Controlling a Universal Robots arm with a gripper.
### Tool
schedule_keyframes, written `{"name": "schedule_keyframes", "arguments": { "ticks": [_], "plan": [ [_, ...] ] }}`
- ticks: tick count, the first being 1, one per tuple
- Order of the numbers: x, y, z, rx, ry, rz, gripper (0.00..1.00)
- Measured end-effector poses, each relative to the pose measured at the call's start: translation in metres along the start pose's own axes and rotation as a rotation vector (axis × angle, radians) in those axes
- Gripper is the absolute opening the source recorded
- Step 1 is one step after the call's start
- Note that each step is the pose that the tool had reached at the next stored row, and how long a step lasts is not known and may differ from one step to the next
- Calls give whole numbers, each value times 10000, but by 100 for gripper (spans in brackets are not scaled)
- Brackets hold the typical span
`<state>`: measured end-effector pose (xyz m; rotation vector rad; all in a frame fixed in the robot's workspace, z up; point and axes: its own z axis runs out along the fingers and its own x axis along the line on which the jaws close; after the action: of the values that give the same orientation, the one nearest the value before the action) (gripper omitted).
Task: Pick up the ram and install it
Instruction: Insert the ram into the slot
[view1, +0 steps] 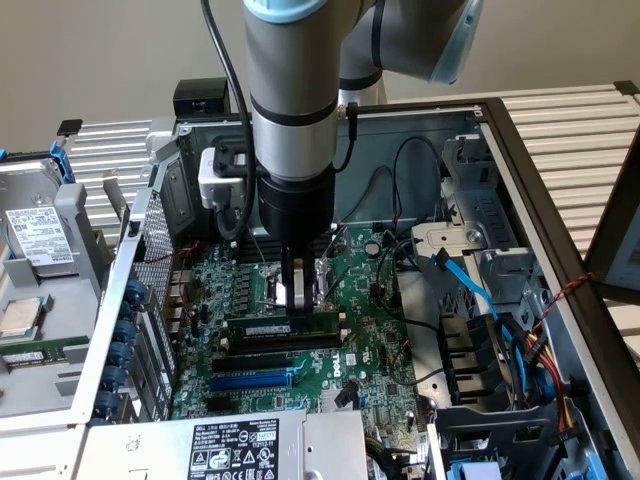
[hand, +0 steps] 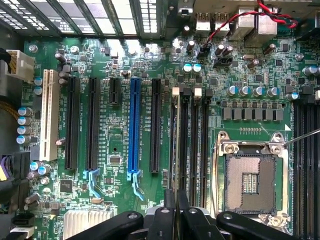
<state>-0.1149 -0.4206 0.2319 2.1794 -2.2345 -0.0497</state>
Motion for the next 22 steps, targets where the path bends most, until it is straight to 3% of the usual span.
{"name": "schedule_keyframes", "arguments": {
  "ticks": [9,22],
  "plan": [
    [2,0,16,36,2,-2,13],
    [3,22,19,39,-12,-3,13]
  ]
}}
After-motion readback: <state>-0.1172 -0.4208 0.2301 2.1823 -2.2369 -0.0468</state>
